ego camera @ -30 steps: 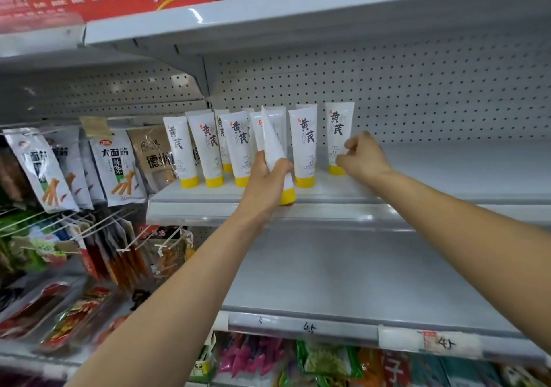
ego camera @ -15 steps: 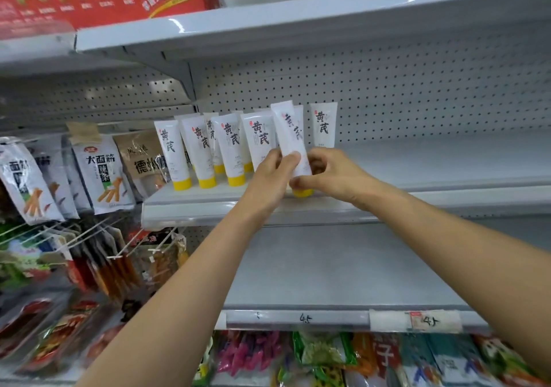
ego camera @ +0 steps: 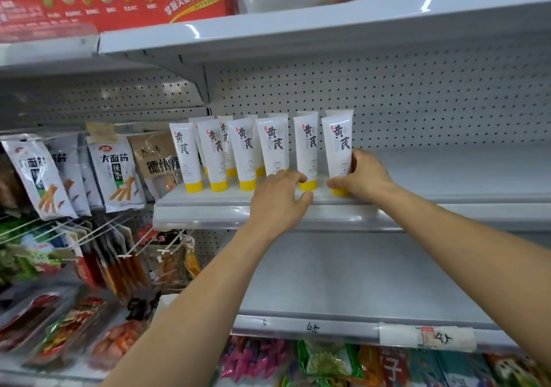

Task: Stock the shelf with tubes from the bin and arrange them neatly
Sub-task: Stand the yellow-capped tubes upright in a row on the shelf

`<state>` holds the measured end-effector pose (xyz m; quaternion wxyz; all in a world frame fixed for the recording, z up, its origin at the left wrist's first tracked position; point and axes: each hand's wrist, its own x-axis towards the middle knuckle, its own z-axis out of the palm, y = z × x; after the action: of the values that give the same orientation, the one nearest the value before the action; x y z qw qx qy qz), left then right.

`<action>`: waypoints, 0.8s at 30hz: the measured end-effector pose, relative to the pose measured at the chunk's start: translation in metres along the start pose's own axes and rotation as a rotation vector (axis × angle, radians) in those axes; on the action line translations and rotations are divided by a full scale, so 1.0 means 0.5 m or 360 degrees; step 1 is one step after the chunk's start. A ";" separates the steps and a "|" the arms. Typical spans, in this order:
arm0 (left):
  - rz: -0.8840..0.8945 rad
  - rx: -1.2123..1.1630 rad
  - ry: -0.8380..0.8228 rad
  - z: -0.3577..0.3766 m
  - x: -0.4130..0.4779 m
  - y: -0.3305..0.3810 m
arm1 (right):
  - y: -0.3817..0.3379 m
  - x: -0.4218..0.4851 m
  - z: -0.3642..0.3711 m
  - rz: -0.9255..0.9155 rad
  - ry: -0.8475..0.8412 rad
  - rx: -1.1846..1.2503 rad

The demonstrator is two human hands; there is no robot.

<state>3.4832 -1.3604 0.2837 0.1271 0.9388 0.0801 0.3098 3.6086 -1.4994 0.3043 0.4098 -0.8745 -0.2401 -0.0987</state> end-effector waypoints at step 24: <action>0.0015 0.0087 0.0054 -0.034 -0.026 -0.026 | -0.003 -0.061 -0.002 -0.0093 0.0249 -0.0270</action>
<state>3.4618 -1.3475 0.2858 0.0985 0.9370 0.0863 0.3240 3.5814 -1.5094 0.2947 0.3488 -0.8882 -0.2235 -0.1986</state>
